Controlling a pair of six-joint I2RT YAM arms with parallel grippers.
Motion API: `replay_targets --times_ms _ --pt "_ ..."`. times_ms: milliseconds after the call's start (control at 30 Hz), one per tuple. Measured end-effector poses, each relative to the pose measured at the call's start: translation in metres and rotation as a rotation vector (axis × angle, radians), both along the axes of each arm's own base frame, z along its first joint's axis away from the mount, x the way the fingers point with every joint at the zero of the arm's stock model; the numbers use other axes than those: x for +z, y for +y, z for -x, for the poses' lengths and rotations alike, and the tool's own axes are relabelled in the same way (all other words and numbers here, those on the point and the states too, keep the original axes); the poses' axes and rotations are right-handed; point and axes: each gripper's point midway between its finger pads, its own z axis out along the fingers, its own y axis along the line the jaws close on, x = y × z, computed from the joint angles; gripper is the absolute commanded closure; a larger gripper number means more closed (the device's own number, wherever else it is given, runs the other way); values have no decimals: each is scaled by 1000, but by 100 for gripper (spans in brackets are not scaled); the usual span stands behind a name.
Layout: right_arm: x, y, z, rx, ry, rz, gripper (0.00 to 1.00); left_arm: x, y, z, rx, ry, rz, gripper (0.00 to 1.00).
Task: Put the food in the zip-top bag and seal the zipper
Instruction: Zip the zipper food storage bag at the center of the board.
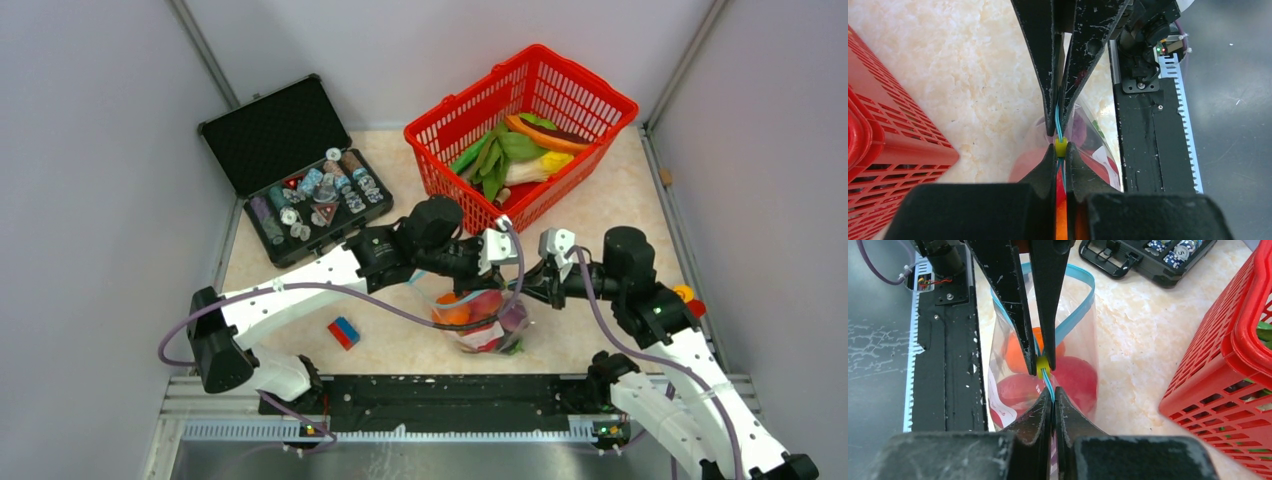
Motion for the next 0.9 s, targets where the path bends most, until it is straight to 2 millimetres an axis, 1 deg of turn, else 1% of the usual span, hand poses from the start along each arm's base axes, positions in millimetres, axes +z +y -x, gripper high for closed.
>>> replay_targets --times_ms 167,233,333,500,633,667,733,767,800,833,867,900 --pt "-3 -2 -4 -28 -1 10 100 -2 1 -7 36 -19 -9 100" --pt "-3 -4 -4 -45 -6 12 100 -6 4 -9 58 -32 -12 100" --pt "-4 -7 -3 -65 -11 10 100 -12 16 -9 91 -49 -17 100" --pt "2 -9 0 -78 -34 -5 100 -11 35 -6 129 -73 -6 100" --pt "2 -10 -1 -85 -28 -4 100 -14 44 -8 158 -76 -11 100" --pt "2 -10 -1 -86 -25 -4 94 -14 46 -9 166 -73 -12 100" --pt "2 -9 0 -87 -18 -8 66 -14 46 -9 175 -63 -11 100" --pt "2 -9 0 -88 -14 -10 57 -15 47 -9 177 -59 -13 100" --pt "2 -9 1 -90 -4 -13 52 -15 47 -9 177 -53 -15 100" --pt "4 -8 1 -87 -10 -18 38 -15 47 -9 173 -47 -16 100" --pt "5 -8 0 -86 -9 -23 31 -14 47 -8 169 -44 -14 100" --pt "6 -8 1 -85 -8 -25 30 -13 47 -8 164 -39 -17 100"
